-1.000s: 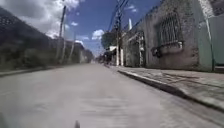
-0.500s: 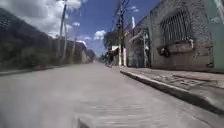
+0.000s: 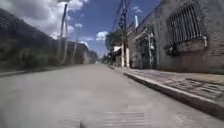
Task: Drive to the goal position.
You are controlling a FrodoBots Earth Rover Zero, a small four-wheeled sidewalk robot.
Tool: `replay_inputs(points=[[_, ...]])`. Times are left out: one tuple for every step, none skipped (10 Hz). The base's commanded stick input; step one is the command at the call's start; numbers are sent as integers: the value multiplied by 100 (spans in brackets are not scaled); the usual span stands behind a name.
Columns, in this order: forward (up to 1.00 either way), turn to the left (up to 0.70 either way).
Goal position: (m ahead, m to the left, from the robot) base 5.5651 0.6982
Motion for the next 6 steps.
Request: replay_inputs(points=[[100, 0], [100, 0], [100, 0], [100, 0], [100, 0], [100, 0]])
